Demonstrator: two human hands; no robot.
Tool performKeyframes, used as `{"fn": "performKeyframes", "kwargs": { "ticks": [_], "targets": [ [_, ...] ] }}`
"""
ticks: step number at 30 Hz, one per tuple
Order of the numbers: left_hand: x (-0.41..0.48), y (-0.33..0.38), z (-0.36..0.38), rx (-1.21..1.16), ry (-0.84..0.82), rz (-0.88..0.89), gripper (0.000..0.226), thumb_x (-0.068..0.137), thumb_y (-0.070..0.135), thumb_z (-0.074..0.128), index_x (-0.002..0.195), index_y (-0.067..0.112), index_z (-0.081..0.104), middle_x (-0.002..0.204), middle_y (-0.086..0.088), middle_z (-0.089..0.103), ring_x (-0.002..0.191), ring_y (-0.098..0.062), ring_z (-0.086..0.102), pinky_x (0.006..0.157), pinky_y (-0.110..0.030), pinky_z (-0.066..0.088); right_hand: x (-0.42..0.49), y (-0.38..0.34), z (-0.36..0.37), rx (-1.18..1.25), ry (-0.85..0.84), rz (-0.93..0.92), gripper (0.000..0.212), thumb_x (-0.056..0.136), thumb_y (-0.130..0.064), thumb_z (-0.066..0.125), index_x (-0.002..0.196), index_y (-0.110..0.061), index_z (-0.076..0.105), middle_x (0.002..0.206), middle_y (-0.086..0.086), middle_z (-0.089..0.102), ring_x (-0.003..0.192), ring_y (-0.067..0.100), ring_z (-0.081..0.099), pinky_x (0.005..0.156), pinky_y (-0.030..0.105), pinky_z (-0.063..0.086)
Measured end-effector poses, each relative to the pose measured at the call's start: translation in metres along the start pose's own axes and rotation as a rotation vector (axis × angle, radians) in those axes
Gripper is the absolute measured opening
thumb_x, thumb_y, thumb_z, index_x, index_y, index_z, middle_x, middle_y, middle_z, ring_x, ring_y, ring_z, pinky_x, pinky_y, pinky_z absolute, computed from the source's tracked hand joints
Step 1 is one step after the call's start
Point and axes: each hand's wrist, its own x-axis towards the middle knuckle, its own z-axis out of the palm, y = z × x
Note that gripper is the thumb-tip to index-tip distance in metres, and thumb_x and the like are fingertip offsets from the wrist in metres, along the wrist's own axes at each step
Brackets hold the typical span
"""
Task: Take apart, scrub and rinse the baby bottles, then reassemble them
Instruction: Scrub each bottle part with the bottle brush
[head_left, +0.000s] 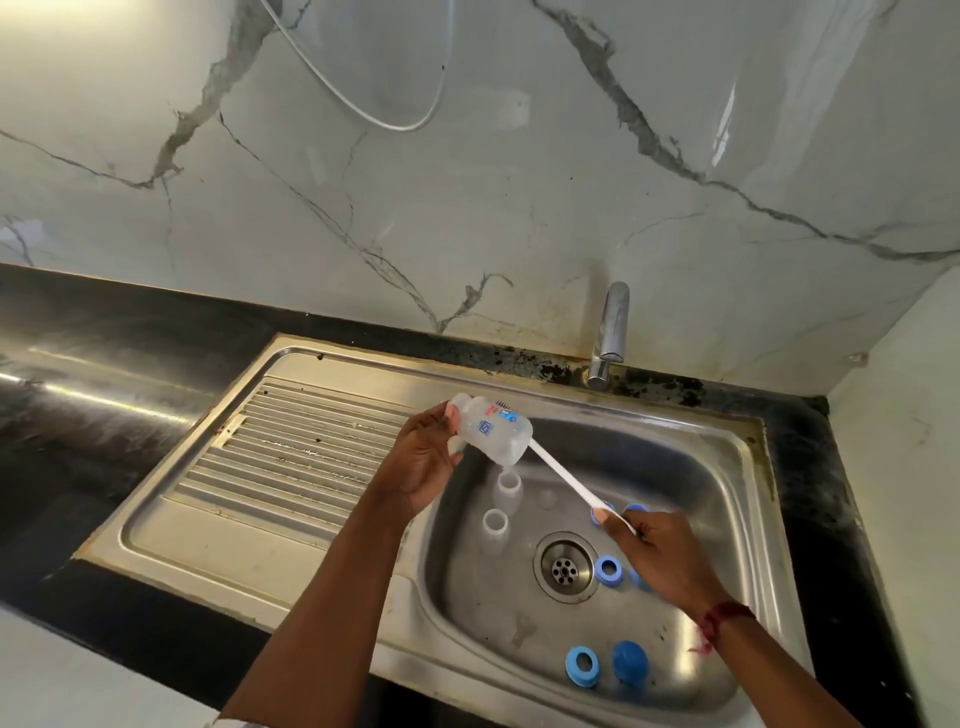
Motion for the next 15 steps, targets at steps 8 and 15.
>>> {"fn": "performKeyframes", "kwargs": {
  "ticks": [8,15],
  "targets": [
    [-0.01,-0.033,0.026,-0.188,0.211,-0.084,0.024,0.076,0.032,0.07,0.097,0.02,0.073,0.098,-0.001,0.075,0.103,-0.02,0.064,0.092,-0.042,0.036,-0.005,0.0,0.012,0.083,-0.036,0.181,0.059,0.09,-0.058,0.052,0.055,-0.011,0.05,0.046,-0.003,0.045,0.044,0.007,0.041,0.05,0.02,0.039],
    [-0.006,-0.035,0.03,-0.237,0.376,-0.058,0.013,0.099,0.026,0.056,0.098,0.02,0.067,0.087,0.002,0.077,0.098,-0.02,0.064,0.089,-0.04,0.043,-0.011,-0.019,0.044,0.024,-0.059,0.228,0.059,0.096,-0.056,0.049,0.052,-0.018,0.035,0.042,-0.008,0.036,0.043,0.005,0.034,0.047,0.017,0.031]
  ]
}}
